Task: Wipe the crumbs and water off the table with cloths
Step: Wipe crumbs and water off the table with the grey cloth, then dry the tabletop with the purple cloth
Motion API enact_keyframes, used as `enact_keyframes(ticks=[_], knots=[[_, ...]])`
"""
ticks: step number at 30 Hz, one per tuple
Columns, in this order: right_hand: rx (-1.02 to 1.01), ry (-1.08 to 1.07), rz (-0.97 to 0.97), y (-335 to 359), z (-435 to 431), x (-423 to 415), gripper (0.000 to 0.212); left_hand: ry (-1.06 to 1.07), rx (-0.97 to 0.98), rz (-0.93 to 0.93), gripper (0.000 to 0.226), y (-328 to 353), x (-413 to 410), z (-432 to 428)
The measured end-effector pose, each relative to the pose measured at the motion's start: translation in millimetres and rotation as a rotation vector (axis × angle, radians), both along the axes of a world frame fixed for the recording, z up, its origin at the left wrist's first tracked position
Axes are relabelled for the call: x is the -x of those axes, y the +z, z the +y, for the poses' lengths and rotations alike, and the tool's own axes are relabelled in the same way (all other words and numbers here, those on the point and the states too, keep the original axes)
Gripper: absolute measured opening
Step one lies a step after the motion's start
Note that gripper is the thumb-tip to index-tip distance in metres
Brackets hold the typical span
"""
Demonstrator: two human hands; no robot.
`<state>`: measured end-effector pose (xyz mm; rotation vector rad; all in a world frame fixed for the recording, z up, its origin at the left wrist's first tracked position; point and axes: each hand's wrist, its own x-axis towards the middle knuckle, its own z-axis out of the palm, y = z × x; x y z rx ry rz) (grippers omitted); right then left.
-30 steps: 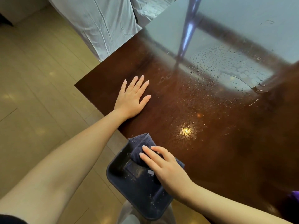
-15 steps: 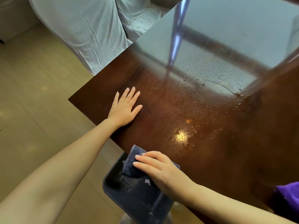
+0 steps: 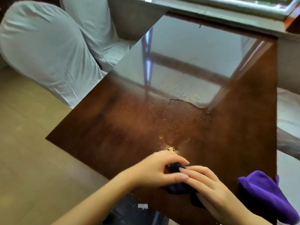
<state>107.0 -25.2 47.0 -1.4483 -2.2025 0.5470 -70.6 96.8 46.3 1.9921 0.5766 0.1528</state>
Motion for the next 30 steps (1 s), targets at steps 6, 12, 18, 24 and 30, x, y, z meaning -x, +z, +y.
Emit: enact_keyframes(ticks=[6,12,18,24,30], knots=[[0.236,-0.274,0.090,-24.2,-67.8,-53.4,0.037,-0.121,0.035,0.033,0.058,-27.9,-63.2,-56.6],[0.447,-0.570,0.220,-57.5,-113.6,-82.8,0.026,-0.091,-0.009,0.218,0.050,-57.7,-112.5,-119.8],[0.387,-0.287,0.004,-72.4,-136.0,-94.1,0.047,-0.183,-0.217,0.370,0.043,-68.3,-118.9,-134.8],[0.290,-0.398,-0.012,-73.4,-138.8,-103.9,0.052,-0.163,-0.355,0.289,0.038,-71.8,-119.7,-125.0],[-0.015,-0.728,-0.026,-53.9,-128.3,-146.7,0.034,0.035,-0.396,0.138,0.052,-64.3,-163.3,-107.8]])
